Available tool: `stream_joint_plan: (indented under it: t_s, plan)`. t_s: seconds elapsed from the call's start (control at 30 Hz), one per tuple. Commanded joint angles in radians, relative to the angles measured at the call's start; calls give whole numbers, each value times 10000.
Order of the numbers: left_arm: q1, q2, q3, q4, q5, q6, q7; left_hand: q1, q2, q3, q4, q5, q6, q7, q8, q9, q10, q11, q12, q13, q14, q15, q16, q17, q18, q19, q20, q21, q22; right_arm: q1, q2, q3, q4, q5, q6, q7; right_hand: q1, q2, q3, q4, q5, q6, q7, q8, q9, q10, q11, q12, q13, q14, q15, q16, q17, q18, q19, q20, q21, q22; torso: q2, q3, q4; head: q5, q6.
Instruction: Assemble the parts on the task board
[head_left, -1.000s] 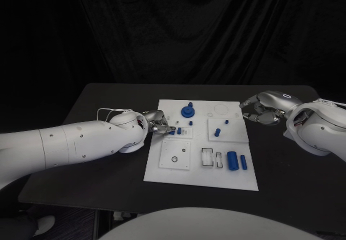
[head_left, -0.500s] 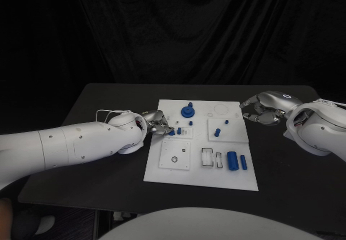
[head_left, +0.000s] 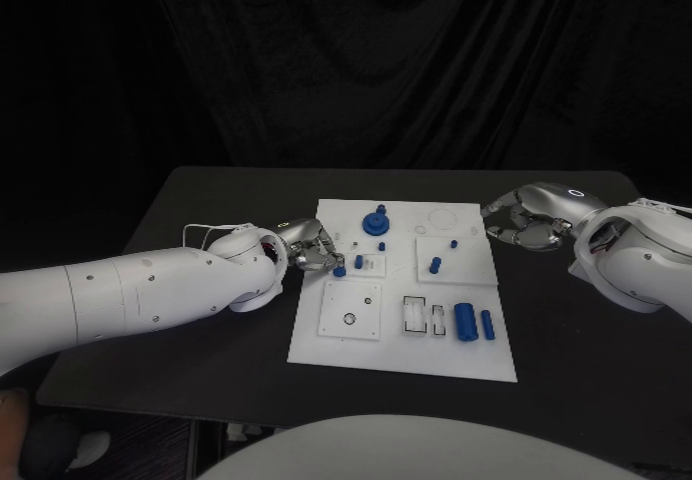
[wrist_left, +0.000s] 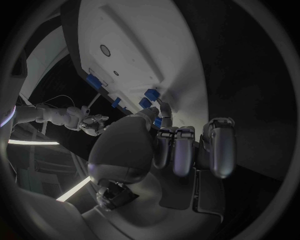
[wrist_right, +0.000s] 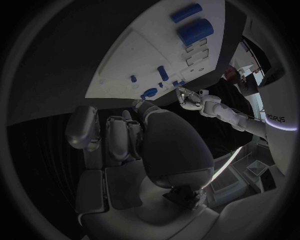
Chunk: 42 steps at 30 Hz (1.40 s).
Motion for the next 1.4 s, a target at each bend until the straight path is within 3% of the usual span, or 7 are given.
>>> stream_joint_plan:
  t_s: [0.03, 0.17, 0.43, 0.67, 0.83, 1.03, 1.4]
  plan:
    - [5, -214, 9, 204, 42, -1516, 1295, 204, -81, 140, -17, -67, -286, 57, 100, 127, 1023, 31, -5, 2614, 1056, 4, 26, 2633, 33, 250, 0, 28, 2093, -29, -35, 6, 12, 35, 36, -150, -77, -22, 54, 4, 59, 53, 14, 28, -16, -51, 16, -64, 776, 392, 54, -41, -15, 175, -63, 12, -20, 1157, 6, -4, 10, 6, -1]
    - [46, -514, 10, 439, 88, -1769, 1489, 364, -149, 224, -11, -86, -539, 113, 106, 166, 1023, 73, -5, 2614, 1056, 41, 26, 2633, 30, 250, 27, 38, 2096, -29, -47, 6, 22, 37, -112, -20, -82, -24, 60, 2, 62, 67, 19, 29, -16, -51, 19, -66, 775, 393, 56, -31, -6, 175, -64, 13, -25, 1156, 8, -10, 17, 19, -1]
    - [127, -1025, 10, 566, 1557, -702, 1903, 112, -4, 94, 706, -1472, -1102, 378, -100, -170, 1023, 307, -5, 2614, 1056, 240, 26, 2633, 19, 254, 209, 87, 2108, -28, 3, 9, 297, -150, -818, 420, -146, -163, 52, -41, -365, 158, 63, 52, -37, 32, 50, -14, 809, 424, 78, 61, 66, 154, -11, 30, 57, 1199, -5, -8, 15, 198, -1]
    - [139, -1356, 9, 554, 2964, 406, 2163, 241, 9, 93, 680, -1438, -1131, 401, -141, -316, 1023, 336, -5, 2614, 1056, 270, 26, 2633, 1, 290, 244, 173, 2134, -22, 243, 15, 641, -675, -957, 470, -232, -346, -102, -94, -1248, 662, 141, 223, 28, 255, 97, 199, 973, 522, 104, 330, 275, 75, 163, 50, 455, 1346, -4, -5, 15, 335, -1]
    - [139, -1500, 8, 569, 3598, 880, 2321, 393, -9, 96, 647, -1323, -1115, 403, -127, -401, 1023, 343, -5, 2614, 1056, 282, 26, 2633, -11, 315, 264, 236, 2152, -26, 777, 17, 652, -1143, -953, 506, -117, -471, -205, -281, -1348, 753, 107, 168, 49, 731, 70, 754, 1452, 714, 79, 1039, 838, -100, 495, 29, 1446, 1672, -13, -2, 13, 392, -1]
    - [132, -1623, 8, 631, 3855, 1047, 2558, 595, -43, -39, 675, -1205, -779, 302, 285, -323, 1023, 270, -5, 2614, 1056, 234, 26, 2633, -56, 416, 246, 462, 2217, -179, 1595, 18, 552, -1830, -1095, 362, -106, -549, -348, -432, -1332, 795, 98, 88, 74, 1287, 58, 1438, 2085, 824, 69, 1625, 1304, -279, 780, 7, 2446, 1975, -8, -88, 86, 347, -1]
    - [131, -1781, 8, 916, 3722, 580, 2830, 575, -47, -113, 702, -1125, -817, 296, 353, -306, 1023, 260, -5, 2614, 1056, 222, 26, 2633, -59, 423, 233, 481, 2221, -447, 2734, 22, 255, -2258, -1018, -63, -278, -609, -592, -528, -1198, 933, 189, 104, 232, 1723, 134, 1951, 2608, 865, 115, 1906, 1486, -409, 956, 26, 3194, 2143, 27, -220, 185, 274, -1]
